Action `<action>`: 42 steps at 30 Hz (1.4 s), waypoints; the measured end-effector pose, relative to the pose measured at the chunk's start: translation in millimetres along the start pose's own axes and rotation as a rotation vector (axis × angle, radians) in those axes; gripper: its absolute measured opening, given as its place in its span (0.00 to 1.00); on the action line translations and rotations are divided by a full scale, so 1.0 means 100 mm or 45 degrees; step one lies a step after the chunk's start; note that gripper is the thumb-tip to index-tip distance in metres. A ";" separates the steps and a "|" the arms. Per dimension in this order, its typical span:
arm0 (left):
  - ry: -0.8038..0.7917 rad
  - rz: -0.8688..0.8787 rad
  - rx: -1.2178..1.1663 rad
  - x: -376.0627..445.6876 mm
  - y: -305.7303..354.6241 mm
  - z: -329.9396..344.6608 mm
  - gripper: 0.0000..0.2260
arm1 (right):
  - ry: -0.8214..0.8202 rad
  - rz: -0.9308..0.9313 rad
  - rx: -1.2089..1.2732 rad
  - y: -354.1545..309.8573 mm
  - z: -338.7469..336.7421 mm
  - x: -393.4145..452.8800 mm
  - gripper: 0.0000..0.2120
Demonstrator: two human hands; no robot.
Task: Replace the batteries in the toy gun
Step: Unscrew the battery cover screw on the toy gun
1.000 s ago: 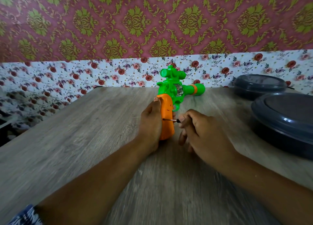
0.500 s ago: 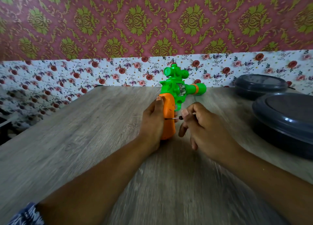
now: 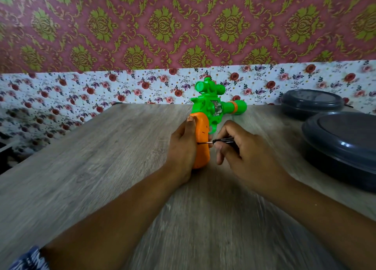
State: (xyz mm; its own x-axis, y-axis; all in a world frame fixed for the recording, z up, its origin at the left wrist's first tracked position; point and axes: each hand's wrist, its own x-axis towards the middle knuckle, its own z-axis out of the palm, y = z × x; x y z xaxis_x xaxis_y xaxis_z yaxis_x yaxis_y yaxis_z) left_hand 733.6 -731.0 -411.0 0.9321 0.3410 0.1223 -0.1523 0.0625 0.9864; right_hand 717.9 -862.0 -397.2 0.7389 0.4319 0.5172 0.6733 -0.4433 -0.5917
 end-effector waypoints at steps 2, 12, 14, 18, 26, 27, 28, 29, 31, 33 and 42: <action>-0.009 0.006 -0.022 0.00 0.00 0.01 0.18 | -0.007 0.091 0.172 -0.01 0.00 0.00 0.06; -0.034 0.016 -0.021 0.00 0.01 0.01 0.13 | -0.083 0.290 -0.012 -0.04 0.00 0.03 0.15; -0.007 0.009 -0.027 0.03 -0.01 0.00 0.13 | -0.069 0.192 -0.102 -0.06 0.00 0.02 0.12; 0.032 -0.035 -0.044 0.06 -0.03 0.01 0.17 | -0.073 0.241 0.150 -0.06 0.02 0.00 0.09; -0.028 0.051 0.040 0.00 0.01 0.03 0.17 | -0.013 0.401 0.353 -0.07 0.01 0.02 0.11; -0.023 0.047 0.030 0.01 0.00 0.02 0.16 | -0.007 0.411 0.323 -0.08 0.00 0.02 0.14; -0.017 0.037 0.023 0.02 0.00 0.01 0.14 | -0.006 0.424 0.299 -0.09 0.00 0.02 0.16; -0.015 0.022 0.024 0.03 -0.01 0.01 0.12 | -0.010 0.434 0.281 -0.08 0.00 0.02 0.18; -0.002 0.015 0.025 0.04 -0.02 0.02 0.09 | -0.017 0.439 0.242 -0.07 0.00 0.02 0.17; 0.014 0.023 0.021 0.04 -0.02 0.02 0.09 | -0.006 0.407 0.176 -0.05 0.02 0.03 0.14; 0.020 0.028 0.077 0.03 -0.03 0.02 0.16 | 0.052 0.197 0.183 -0.04 0.00 0.03 0.02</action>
State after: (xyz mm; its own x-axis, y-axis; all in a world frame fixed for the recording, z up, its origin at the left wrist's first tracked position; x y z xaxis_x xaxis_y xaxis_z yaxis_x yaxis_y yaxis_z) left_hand 737.0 -731.7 -413.7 0.9233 0.3566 0.1427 -0.1520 -0.0019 0.9884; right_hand 717.8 -858.8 -393.2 0.8356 0.3341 0.4361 0.5432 -0.3841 -0.7466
